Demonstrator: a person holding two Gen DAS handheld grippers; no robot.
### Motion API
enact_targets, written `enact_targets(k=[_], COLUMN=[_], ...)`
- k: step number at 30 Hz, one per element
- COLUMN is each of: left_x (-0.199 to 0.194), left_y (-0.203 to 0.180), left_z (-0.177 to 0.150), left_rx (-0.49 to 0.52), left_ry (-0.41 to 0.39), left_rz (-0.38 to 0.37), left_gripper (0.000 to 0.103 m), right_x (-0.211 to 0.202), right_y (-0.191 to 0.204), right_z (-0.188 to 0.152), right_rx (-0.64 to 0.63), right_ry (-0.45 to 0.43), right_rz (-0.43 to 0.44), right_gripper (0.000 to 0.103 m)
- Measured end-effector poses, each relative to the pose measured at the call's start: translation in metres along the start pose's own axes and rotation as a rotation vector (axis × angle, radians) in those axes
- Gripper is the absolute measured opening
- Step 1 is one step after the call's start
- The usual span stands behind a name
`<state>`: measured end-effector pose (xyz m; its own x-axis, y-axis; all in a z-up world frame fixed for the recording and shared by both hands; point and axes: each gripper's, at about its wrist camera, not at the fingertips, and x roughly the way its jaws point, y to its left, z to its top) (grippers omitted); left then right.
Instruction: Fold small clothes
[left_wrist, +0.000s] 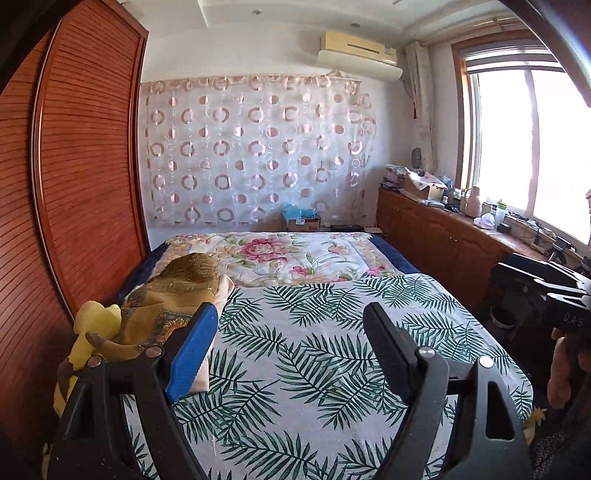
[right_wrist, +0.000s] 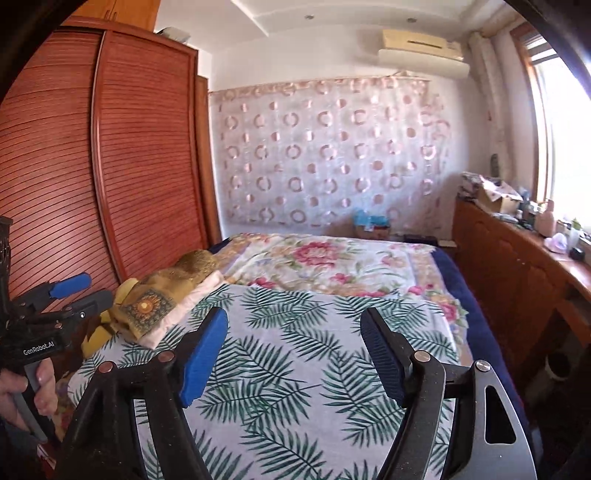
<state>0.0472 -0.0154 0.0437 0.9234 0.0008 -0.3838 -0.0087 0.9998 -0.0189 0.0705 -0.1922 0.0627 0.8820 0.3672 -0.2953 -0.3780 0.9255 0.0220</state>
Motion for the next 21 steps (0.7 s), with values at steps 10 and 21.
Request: enact_targets(k=[10,21], left_x=[-0.007,-0.007], left_y=[0.0,0.001], left_z=[0.005,0.005], left_rx=[-0.012,-0.013], left_ry=[-0.014,-0.014], left_rz=[0.014,0.014], left_gripper=[0.082,0.082], right_x=[-0.012,-0.019], right_y=[0.027,0.035], right_z=[-0.02,-0.026], right_rx=[0.034,0.041], right_ry=[-0.035,-0.039], right_rz=[-0.047,-0.063], right_gripper=[0.076,0.076])
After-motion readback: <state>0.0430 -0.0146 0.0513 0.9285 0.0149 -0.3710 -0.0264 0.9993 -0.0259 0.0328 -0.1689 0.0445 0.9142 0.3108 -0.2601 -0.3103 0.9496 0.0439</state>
